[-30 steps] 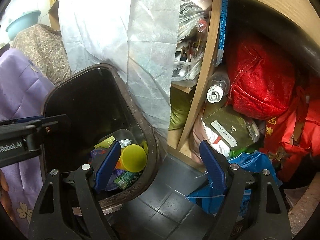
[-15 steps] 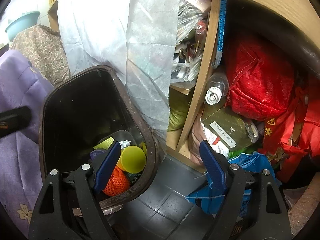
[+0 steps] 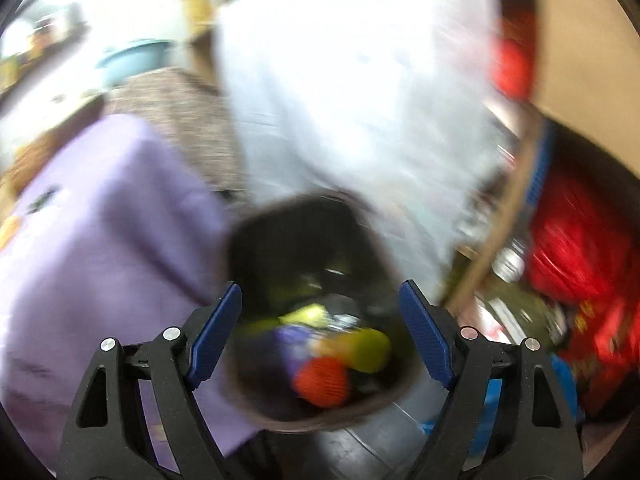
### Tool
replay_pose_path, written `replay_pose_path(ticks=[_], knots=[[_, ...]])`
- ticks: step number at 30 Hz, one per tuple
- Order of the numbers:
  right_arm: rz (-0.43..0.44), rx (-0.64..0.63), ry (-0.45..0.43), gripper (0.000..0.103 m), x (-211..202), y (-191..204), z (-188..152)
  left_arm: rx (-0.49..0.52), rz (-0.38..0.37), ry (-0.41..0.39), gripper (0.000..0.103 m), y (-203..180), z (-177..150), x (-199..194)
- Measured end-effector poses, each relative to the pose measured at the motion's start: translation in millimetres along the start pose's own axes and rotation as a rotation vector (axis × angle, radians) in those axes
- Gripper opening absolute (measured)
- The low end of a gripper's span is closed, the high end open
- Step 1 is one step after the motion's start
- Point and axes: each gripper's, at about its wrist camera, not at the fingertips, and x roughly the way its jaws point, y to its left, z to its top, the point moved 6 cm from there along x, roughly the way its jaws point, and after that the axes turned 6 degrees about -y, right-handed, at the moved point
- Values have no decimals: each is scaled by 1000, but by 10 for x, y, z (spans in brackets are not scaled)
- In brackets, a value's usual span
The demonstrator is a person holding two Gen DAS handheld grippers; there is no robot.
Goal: Collect trash
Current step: 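Move both tools back over the table toward the yellow foam net, then grasp the yellow foam net with the left gripper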
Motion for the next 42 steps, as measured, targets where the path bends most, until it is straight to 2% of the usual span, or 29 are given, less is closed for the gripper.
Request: replay_pose_path(ticks=[5,7,10,12,17,20,21,22,25,29,31,33,36,37,40,42], knots=[[193,-32,-11,84,-86,668,198,-36,182,16,97,892,-138,-345],[233,-69,-3,84,-94,905,246,-24,288,37,97,1289,-183,-453],[302,-130,0,84,-120,1266,307,-32,376,86,97,1842,-236,-576],[337,-170,-1,84,-133,1502,342,-22,461,127,97,2248,-263,-666],[406,-189,7,84,-192,1850,356,4,593,162,97,3008,-224,-662],[443,-194,31,84,-226,2048,336,5,625,204,94,3347,-242,-522],[451,-203,35,84,-241,2108,330,-1,613,226,90,3421,-241,-416],[456,-211,36,84,-257,2164,333,-5,603,235,87,3458,-234,-333],[466,-238,42,84,-293,2308,335,35,636,253,86,3509,-209,-156],[484,-256,57,84,-326,2444,314,52,628,272,81,3553,-164,48],[486,-269,59,84,-352,2491,304,23,624,286,70,3642,-175,94],[489,-285,59,84,-366,2564,304,-42,604,296,65,3751,-191,124],[495,-306,57,84,-376,2661,313,-125,582,284,49,3853,-232,104],[496,-313,57,84,-378,2688,320,-132,584,273,40,3867,-229,91],[502,-335,56,84,-376,2756,335,-139,596,248,21,3874,-205,24],[509,-350,56,84,-369,2825,347,-141,597,240,19,3872,-196,-5]])
